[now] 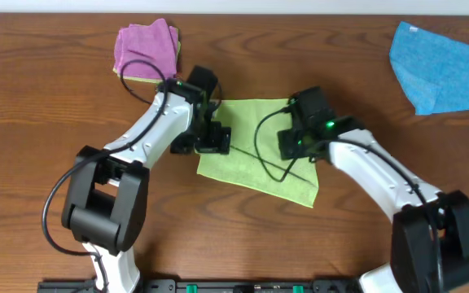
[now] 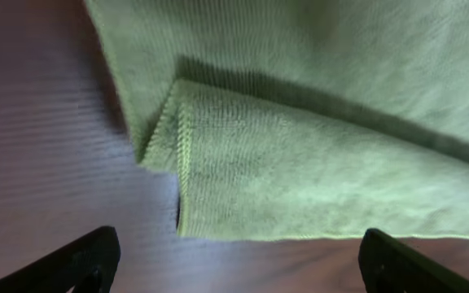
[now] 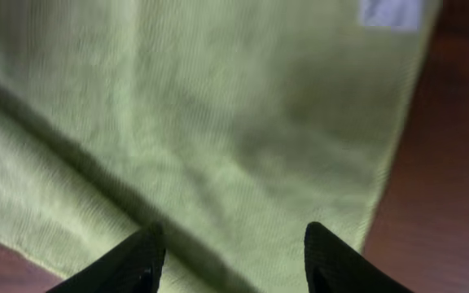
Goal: Fold the cloth
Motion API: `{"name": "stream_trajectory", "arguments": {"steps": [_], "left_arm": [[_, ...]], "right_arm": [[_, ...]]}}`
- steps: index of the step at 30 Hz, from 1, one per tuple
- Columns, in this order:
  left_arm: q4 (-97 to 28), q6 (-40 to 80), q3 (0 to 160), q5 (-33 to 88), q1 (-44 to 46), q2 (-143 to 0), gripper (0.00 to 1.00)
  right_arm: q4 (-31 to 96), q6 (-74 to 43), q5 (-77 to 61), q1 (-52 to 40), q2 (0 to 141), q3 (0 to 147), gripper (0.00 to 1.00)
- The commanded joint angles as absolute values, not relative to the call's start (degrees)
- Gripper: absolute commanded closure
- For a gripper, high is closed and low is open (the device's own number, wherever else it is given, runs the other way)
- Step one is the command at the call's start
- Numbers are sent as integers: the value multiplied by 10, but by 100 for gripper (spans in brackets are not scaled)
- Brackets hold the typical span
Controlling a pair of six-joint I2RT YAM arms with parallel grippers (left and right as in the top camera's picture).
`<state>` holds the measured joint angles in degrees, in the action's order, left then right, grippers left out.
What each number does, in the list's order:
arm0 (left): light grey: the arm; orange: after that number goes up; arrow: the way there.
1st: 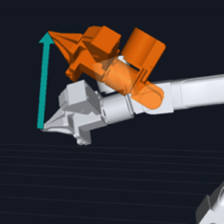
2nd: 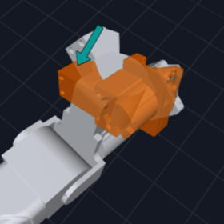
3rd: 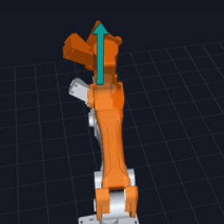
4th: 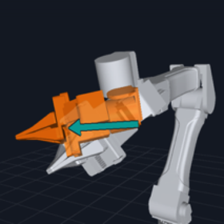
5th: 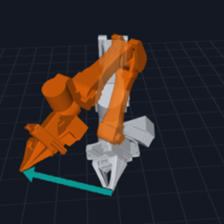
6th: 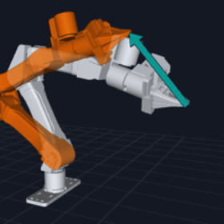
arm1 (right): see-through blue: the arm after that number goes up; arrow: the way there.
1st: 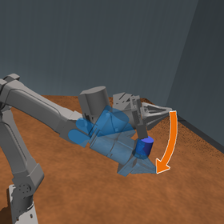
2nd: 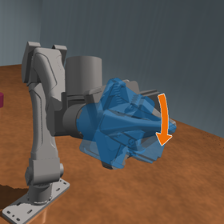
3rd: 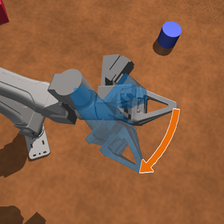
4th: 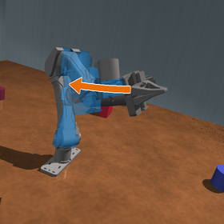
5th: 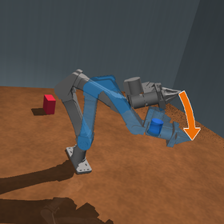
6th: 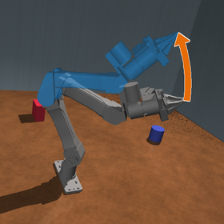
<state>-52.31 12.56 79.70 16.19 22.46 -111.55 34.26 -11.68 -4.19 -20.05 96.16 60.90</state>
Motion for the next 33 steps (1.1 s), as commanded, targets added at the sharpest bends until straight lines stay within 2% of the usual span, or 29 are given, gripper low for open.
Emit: {"name": "stream_trajectory", "arguments": {"steps": [1, 9, 11, 12, 15, 17, 19, 20, 22, 24, 33], "left_arm": [[-502, 100, 751, 197, 224, -1112, 5], [-457, 102, 728, 263, 226, -1112, 5], [-451, 102, 728, 269, 226, -1112, 0], [-449, 103, 728, 269, 226, -1112, 10], [-447, 102, 728, 268, 226, -1113, 23], [-448, 103, 726, 268, 226, -1113, 39], [-454, 102, 724, 268, 226, -1113, 45], [-462, 102, 724, 268, 226, -1113, 52], [-477, 102, 724, 268, 226, -1113, 57], [-505, 102, 724, 269, 226, -1113, 94], [-592, 93, 724, 298, 226, -1112, 94]], "right_arm": [[328, -96, -80, -175, 959, 610, 43], [310, -85, -84, -157, 960, 611, 43], [305, -85, -84, -157, 961, 611, 43], [303, -85, -84, -157, 962, 611, 43], [300, -85, -84, -157, 965, 611, 43], [300, -85, -84, -157, 966, 611, 43], [300, -85, -84, -157, 966, 611, 43], [300, -85, -84, -157, 967, 611, 43], [299, -85, -84, -157, 967, 611, 43], [297, -85, -84, -157, 967, 611, 43], [287, -85, -77, -157, 967, 611, 42]]}}
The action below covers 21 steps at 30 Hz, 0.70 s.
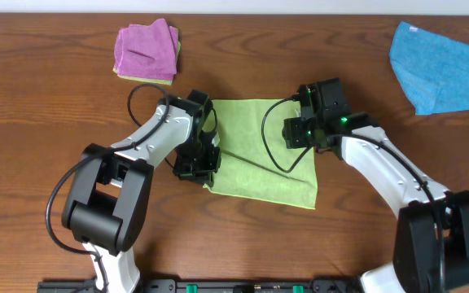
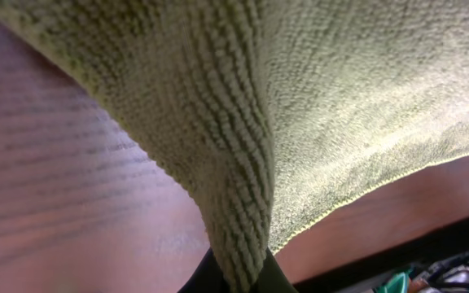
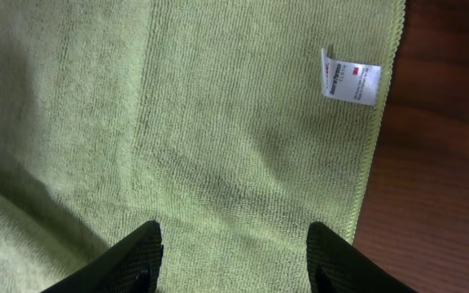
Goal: Fold the cloth
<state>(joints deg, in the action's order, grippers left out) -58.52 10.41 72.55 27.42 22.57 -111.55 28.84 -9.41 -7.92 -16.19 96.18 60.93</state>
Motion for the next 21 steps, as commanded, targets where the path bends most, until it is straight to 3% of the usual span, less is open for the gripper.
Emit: {"name": "stream_trajectory", "arguments": {"steps": [1, 15, 18, 21], "left_arm": [[-596, 91, 724, 310, 226, -1112, 94], [-677, 49, 724, 323, 274, -1112, 91], [-674, 48, 724, 289, 282, -1112, 2], [-672, 47, 724, 260, 282, -1112, 5]], "right_arm": [[287, -85, -77, -157, 967, 611, 42], [287, -85, -69, -157, 967, 610, 42], [287, -85, -69, -157, 967, 610, 42], [287, -85, -69, -157, 967, 611, 42]]}}
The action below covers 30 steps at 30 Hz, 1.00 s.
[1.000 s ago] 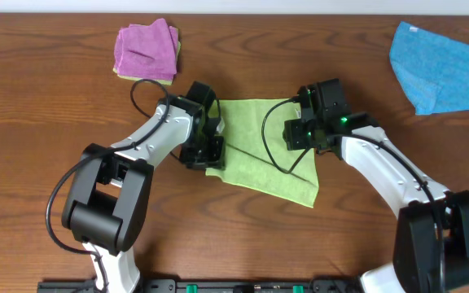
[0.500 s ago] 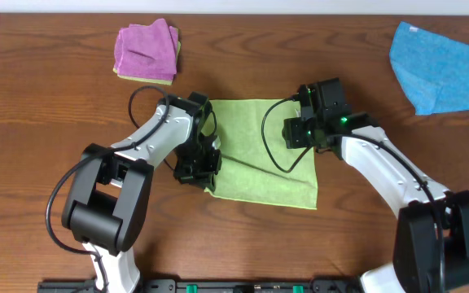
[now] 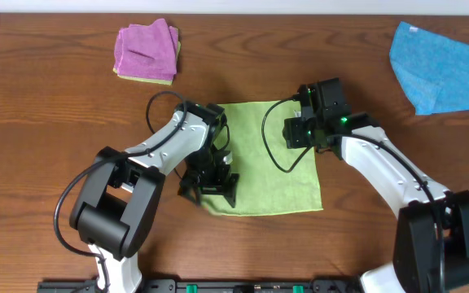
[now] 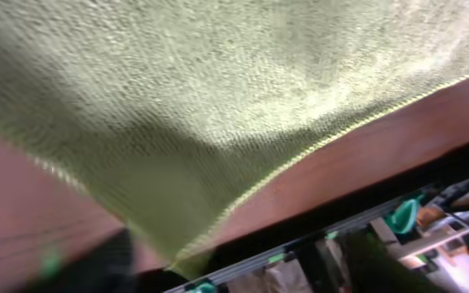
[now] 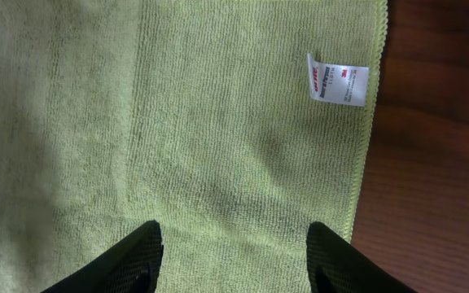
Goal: Fold the cloth
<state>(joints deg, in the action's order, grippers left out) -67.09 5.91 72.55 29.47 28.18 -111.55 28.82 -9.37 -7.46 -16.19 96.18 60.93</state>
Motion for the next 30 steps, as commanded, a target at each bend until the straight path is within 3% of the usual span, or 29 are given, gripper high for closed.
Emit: {"name": "stream_trajectory", "arguments": {"steps": [1, 7, 14, 21, 30], "left_arm": [[-672, 48, 724, 252, 281, -1112, 5], [-712, 46, 724, 238, 281, -1111, 5], [-765, 32, 724, 234, 272, -1040, 4], [-792, 50, 703, 195, 271, -940, 5], [-713, 104, 557, 195, 271, -779, 5]], "right_arm": [[287, -85, -69, -157, 967, 611, 42], [354, -109, -71, -156, 966, 611, 50], [409, -109, -123, -150, 931, 611, 47], [565, -89, -123, -150, 868, 609, 45], [571, -113, -140, -150, 691, 488, 42]]}}
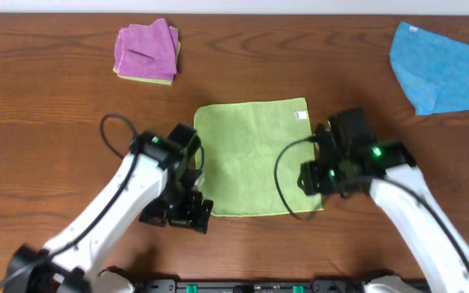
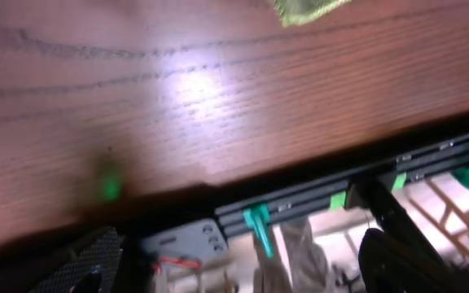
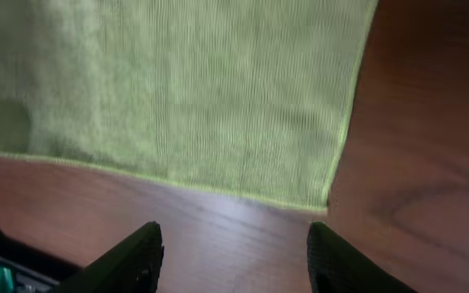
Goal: Fold the cloth
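The green cloth (image 1: 255, 159) lies flat and spread in one layer at the table's middle, its white tag (image 1: 301, 115) at the far right corner. My left gripper (image 1: 184, 213) is open just off the cloth's front left corner. In the left wrist view only that corner (image 2: 304, 8) shows at the top, and the left gripper (image 2: 234, 268) hangs over the table's front edge, holding nothing. My right gripper (image 1: 312, 179) is open at the front right corner. In the right wrist view the right gripper (image 3: 234, 260) is over bare wood just past the cloth's (image 3: 169, 89) front hem.
A folded pink cloth (image 1: 146, 50) on a yellow-green one sits at the far left. A blue cloth (image 1: 440, 65) lies at the far right. A black rail (image 2: 316, 203) with green clips runs below the table's front edge.
The left gripper was at the cloth's front left part with cloth filling its view; now it is off the cloth. The right gripper has moved from near the tag to the front hem.
The cloth lay skewed with its left corner folded over, and the left gripper was open beside it. Then the left gripper was shut on that corner. Later the cloth lay squarer and nearer the front. Now it lies flat with both grippers open and off it.
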Motion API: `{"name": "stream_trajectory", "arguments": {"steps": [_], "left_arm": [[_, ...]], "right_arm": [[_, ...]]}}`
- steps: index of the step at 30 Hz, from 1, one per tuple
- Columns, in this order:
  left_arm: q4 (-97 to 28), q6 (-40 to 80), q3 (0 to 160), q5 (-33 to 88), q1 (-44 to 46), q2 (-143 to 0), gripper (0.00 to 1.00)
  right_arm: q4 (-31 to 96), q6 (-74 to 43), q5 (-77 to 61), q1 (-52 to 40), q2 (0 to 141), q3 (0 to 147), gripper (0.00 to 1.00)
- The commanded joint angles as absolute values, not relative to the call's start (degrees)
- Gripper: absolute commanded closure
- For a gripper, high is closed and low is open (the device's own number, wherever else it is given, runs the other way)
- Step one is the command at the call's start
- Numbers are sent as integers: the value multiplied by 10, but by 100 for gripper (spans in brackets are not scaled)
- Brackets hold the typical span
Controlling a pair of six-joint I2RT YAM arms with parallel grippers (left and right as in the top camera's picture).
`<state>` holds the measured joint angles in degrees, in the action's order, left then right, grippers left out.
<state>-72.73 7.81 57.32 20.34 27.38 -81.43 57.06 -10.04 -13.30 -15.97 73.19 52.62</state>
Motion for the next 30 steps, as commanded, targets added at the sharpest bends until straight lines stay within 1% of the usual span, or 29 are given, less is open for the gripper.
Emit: {"name": "stream_trajectory", "arguments": {"steps": [1, 6, 9, 14, 17, 21, 25, 30], "left_arm": [[-697, 105, 549, 195, 271, -765, 5], [-620, 133, 506, 195, 271, -741, 5], [-586, 165, 479, 202, 271, -741, 5], [-543, 219, 437, 209, 272, -741, 5], [-486, 243, 426, 230, 272, -741, 5], [-414, 275, 426, 231, 272, -741, 5], [-352, 325, 426, 229, 277, -749, 5], [-342, 364, 425, 224, 279, -776, 5]], "right_arm": [[561, -123, -141, -150, 665, 462, 41], [479, -168, -148, -150, 577, 370, 40], [454, -169, -148, -150, 568, 346, 38], [471, -172, -115, -149, 598, 325, 37], [465, -177, -108, -130, 620, 323, 39], [449, -159, -93, -92, 629, 320, 38], [399, -119, -155, -41, 651, 298, 37], [352, -102, -206, -27, 707, 283, 37]]}}
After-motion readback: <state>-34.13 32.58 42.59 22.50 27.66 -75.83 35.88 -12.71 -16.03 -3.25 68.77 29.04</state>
